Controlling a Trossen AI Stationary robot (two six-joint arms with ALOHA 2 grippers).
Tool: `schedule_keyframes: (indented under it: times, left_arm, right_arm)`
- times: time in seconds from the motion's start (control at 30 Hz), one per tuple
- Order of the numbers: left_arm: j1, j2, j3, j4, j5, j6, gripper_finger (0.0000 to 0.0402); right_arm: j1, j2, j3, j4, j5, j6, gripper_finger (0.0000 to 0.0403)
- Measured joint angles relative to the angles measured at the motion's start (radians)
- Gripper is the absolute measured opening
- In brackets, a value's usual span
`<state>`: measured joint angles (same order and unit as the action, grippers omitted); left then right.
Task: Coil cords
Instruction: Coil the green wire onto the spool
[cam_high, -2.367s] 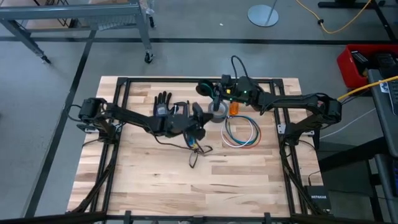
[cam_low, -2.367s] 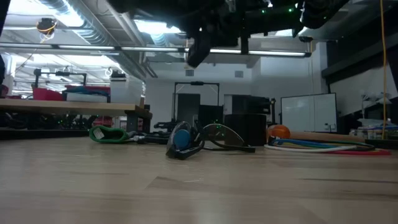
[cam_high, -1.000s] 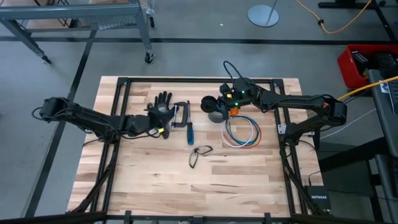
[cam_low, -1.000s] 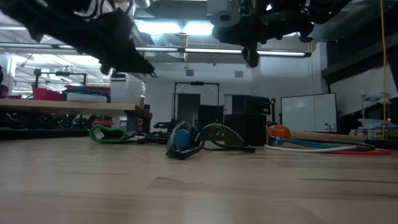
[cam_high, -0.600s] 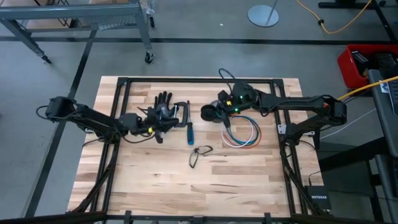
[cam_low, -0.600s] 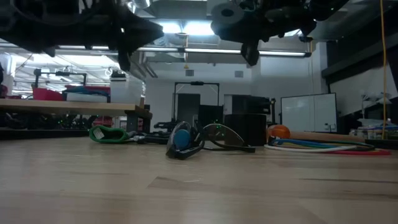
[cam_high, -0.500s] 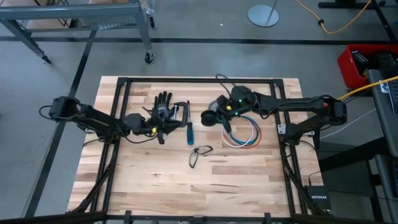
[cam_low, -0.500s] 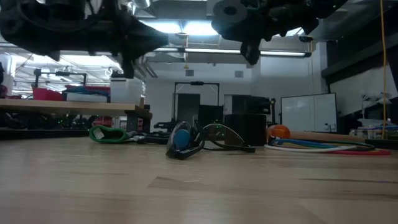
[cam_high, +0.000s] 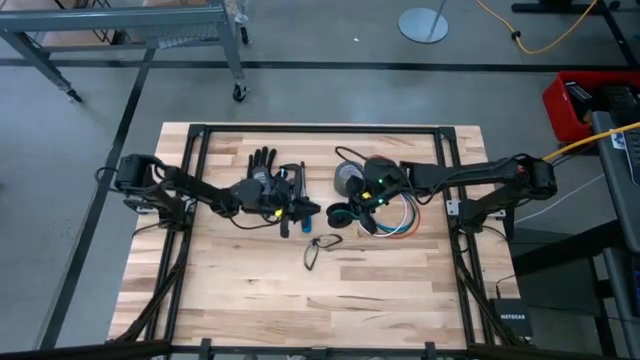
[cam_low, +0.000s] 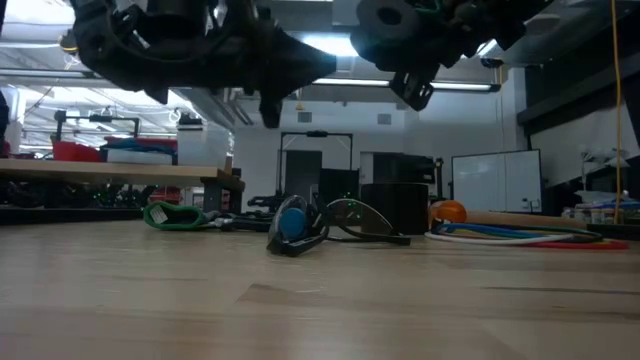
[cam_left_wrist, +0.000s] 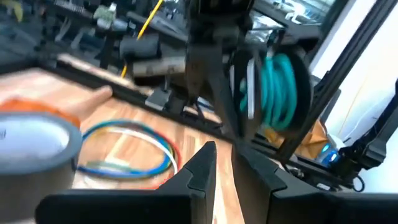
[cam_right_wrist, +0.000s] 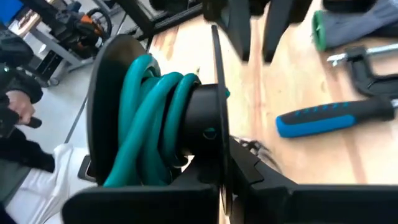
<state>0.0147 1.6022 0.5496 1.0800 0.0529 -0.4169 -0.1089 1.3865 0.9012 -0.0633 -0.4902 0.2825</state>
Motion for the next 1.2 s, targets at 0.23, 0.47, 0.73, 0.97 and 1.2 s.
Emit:
schedule_keyframes:
  times: [0.23,0.47,0.73,0.97,1.2]
  left_arm:
    - [-0.002,0.001,0.054,0.004,0.068,0.060,0.0045]
    - [-0.018,0.001,0.077,-0.055,0.092,0.102,0.0045]
    - [-0.015,0.001,0.077,-0.051,-0.029,0.157,0.0045]
    - [0.002,0.001,0.077,-0.059,-0.058,0.143,0.0045]
    - [-0.003,0.001,0.159,-0.292,-0.057,0.165,0.0085]
  right_arm:
    - [0.011,0.000,0.000,-0.008,0.009,0.000,0.0001]
    - [0.011,0.000,0.000,-0.013,0.009,0.000,0.0001]
    - [0.011,0.000,0.000,-0.013,0.010,0.019,0.0001]
    - [0.011,0.000,0.000,-0.013,0.010,0.019,0.0001]
    - [0.011,0.000,0.000,-0.014,0.010,0.019,0.0001]
